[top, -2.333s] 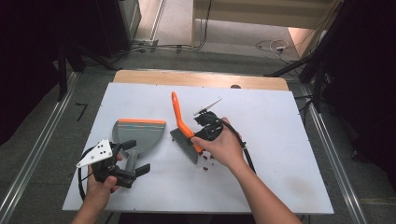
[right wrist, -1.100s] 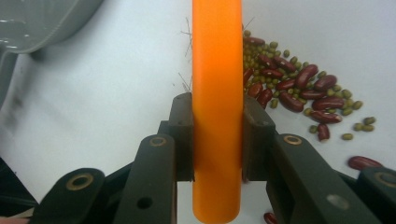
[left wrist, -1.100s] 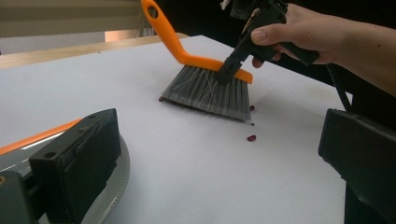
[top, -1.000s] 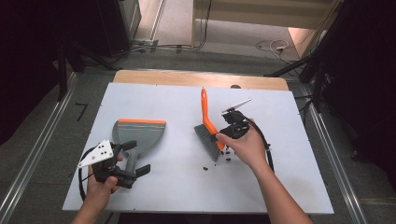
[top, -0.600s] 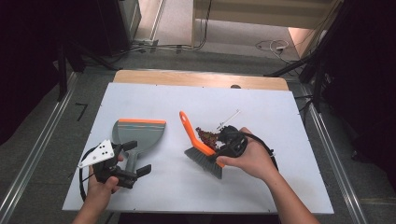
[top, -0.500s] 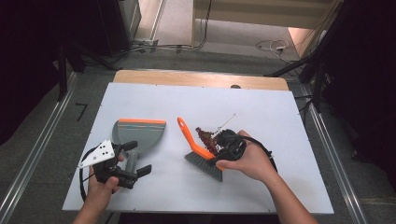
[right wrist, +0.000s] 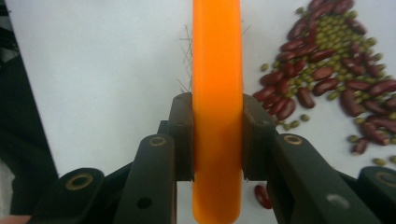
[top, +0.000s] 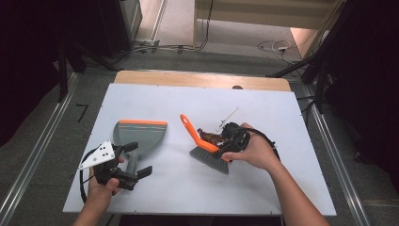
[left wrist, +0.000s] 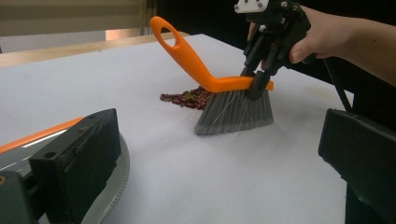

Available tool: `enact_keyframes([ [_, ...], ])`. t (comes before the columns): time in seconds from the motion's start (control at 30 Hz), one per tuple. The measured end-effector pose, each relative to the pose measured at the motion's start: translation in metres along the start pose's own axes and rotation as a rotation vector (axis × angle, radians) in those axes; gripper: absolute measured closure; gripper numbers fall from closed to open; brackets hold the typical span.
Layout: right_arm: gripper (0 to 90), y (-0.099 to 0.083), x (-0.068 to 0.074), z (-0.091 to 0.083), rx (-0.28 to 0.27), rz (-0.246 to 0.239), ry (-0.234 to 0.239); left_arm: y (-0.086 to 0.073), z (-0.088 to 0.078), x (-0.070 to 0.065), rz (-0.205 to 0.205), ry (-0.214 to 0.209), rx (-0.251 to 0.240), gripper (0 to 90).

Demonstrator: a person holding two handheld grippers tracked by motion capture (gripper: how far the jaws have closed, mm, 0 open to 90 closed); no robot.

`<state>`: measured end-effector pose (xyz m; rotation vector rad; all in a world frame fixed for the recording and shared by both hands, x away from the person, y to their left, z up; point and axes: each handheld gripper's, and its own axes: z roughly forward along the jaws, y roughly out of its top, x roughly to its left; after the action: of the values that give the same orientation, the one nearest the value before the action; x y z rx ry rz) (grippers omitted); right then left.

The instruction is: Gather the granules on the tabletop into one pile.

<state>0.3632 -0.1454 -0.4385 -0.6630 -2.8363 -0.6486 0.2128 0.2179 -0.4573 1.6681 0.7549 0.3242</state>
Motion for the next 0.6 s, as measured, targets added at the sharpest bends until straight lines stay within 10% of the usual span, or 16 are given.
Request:
enact_keyframes([
  [0.6, 68.4, 0.013, -0.020, -0.008, 0.004, -0.062, -0.112, 0.000, 0.000, 0.001, 0.000, 0.000, 0.002, 0.0],
])
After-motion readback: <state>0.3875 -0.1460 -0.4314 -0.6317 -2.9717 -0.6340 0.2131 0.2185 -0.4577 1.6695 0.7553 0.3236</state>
